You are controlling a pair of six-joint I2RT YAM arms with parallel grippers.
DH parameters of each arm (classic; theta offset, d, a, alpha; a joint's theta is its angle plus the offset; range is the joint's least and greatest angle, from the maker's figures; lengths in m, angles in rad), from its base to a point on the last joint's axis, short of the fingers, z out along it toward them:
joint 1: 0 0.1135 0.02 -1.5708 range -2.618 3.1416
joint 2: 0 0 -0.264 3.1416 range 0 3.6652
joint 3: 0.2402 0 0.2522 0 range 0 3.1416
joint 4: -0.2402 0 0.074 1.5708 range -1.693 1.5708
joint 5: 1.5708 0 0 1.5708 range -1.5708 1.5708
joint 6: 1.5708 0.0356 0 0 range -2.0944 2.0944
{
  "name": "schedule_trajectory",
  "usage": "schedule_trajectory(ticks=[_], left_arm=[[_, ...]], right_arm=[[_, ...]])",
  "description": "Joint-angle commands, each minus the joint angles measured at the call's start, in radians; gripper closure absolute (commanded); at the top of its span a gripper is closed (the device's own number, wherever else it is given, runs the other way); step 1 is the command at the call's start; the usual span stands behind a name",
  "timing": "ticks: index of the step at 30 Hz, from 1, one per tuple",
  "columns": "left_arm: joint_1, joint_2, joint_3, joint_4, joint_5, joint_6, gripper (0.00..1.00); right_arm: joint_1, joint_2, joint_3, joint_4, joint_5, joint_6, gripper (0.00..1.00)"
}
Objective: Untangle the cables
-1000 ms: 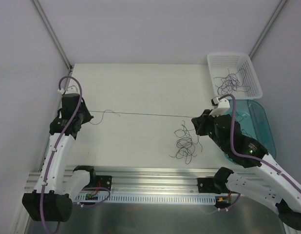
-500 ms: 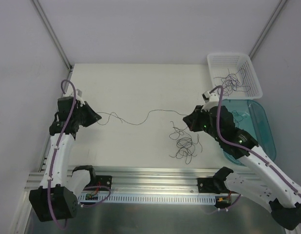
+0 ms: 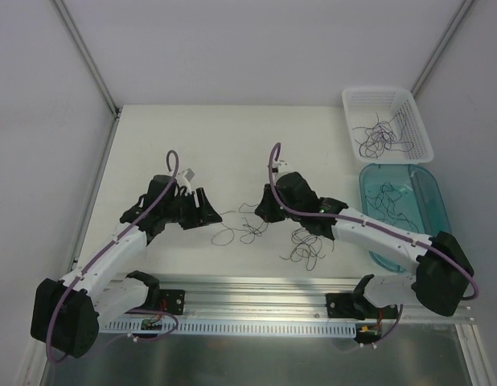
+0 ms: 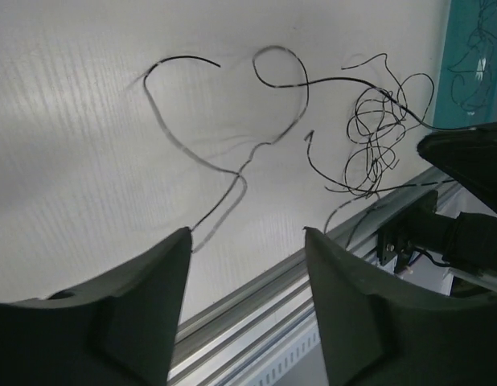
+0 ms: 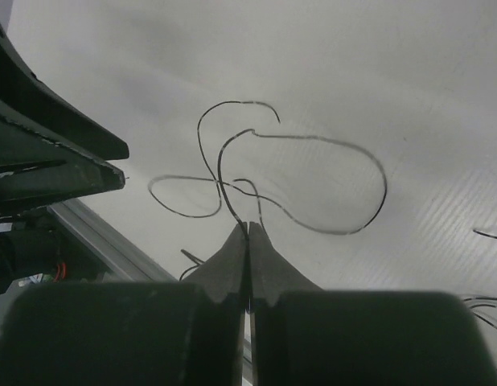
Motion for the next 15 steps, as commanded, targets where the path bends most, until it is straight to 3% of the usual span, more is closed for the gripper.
schedule_trajectory(ticks=[1, 5, 7, 9, 10, 11, 15], left_arm=[[-0.008, -0.035, -0.013, 0.08, -0.03, -0.037, 0.36], [-0.008, -0.092, -0.028, 0.075, -0.016, -0.031, 0.06], [-0.008, -0.112, -0.025, 0.055, -0.033, -0.025, 0.01], [-0.008, -0.138, -0.011, -0.004, -0.074, -0.019, 0.01], [-0.008, -0.146, -0.004, -0.029, -0.132, -0.004, 0.01], [-0.008, -0.152, 0.016, -0.056, -0.177, 0.005, 0.01], [-0.006, -0.156, 0.09, -0.217, -0.39, 0.062, 0.01]], right_arm=[[0.027, 0.046, 0.041, 0.094, 0.039, 0.041, 0.99], [0.062, 0.161, 0.086, 0.094, 0.034, 0.026, 0.98], [0.084, 0.201, 0.112, 0.094, 0.034, 0.001, 0.93], [0.096, 0.262, 0.152, 0.077, 0.034, -0.019, 0.87], [0.102, 0.28, 0.164, 0.069, 0.036, -0.025, 0.76], [0.108, 0.299, 0.19, 0.058, 0.036, -0.036, 0.73], [0.141, 0.382, 0.247, 0.022, 0.041, -0.065, 0.68]])
